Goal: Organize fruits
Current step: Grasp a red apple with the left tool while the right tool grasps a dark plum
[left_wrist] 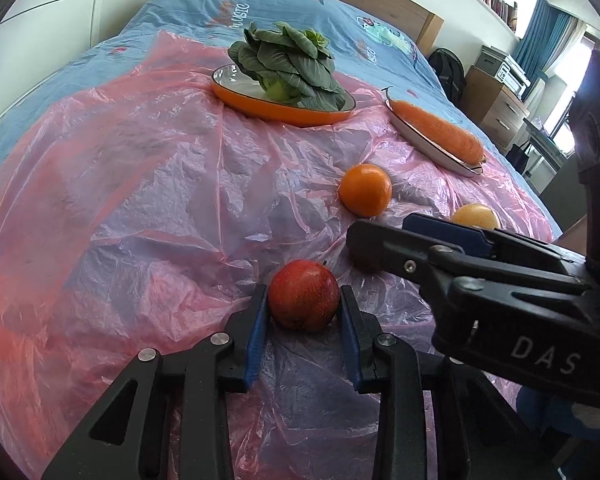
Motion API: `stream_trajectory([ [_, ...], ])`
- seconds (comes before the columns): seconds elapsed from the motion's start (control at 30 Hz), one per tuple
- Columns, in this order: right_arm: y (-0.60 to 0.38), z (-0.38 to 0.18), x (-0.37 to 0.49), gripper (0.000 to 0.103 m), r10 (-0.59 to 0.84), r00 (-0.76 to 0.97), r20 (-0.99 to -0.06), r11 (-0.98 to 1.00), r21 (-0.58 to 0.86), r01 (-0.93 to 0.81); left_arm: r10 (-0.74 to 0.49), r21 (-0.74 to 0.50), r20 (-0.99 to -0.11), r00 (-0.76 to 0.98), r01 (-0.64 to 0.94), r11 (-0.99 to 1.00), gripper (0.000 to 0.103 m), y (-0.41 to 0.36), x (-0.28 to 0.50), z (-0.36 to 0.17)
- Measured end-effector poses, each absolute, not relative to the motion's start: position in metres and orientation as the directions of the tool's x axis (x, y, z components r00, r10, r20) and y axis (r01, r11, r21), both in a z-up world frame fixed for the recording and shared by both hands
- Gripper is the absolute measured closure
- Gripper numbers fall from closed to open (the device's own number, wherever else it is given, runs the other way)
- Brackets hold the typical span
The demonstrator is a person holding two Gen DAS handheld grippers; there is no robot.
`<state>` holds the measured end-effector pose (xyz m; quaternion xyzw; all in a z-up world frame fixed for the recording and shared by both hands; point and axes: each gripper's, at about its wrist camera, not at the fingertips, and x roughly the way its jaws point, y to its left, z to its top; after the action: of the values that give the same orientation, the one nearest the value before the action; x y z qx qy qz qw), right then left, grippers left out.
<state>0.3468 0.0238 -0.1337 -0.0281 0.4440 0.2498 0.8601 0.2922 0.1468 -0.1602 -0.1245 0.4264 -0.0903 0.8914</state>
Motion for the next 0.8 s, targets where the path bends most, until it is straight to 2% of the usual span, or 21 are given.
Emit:
stream_trajectory([
  [0.07, 0.026, -0.139, 0.349, 0.031, 0.400, 0.470, -0.787, 0.874, 0.173, -0.453, -0.285, -0.315, -0.733, 0.617, 0.063, 0.947, 0.074, 0.149, 0.293, -0.161],
  [0.27, 0.034, -0.151, 0.349, 0.057, 0.398, 0.445, -0.802, 0.869, 0.175, -0.462, -0.293, -0.312, -0.730, 0.618, 0.081, 0.947, 0.074, 0.149, 0.293, -0.162],
  [0.43, 0.035, -0.155, 0.349, 0.067, 0.394, 0.446, -0.803, 0.873, 0.176, -0.455, -0.297, -0.316, -0.727, 0.620, 0.082, 0.945, 0.074, 0.150, 0.293, -0.163],
  [0.5, 0.034, -0.156, 0.350, 0.078, 0.394, 0.448, -0.802, 0.875, 0.179, -0.449, -0.295, -0.314, -0.725, 0.622, 0.083, 0.946, 0.074, 0.150, 0.292, -0.163],
  [0.57, 0.031, -0.156, 0.350, 0.084, 0.402, 0.453, -0.796, 0.876, 0.191, -0.443, -0.292, -0.310, -0.723, 0.626, 0.084, 0.947, 0.074, 0.149, 0.291, -0.163],
  [0.8, 0.024, -0.153, 0.347, 0.084, 0.431, 0.466, -0.772, 0.871, 0.223, -0.437, -0.285, -0.304, -0.717, 0.636, 0.084, 0.949, 0.074, 0.148, 0.290, -0.163],
])
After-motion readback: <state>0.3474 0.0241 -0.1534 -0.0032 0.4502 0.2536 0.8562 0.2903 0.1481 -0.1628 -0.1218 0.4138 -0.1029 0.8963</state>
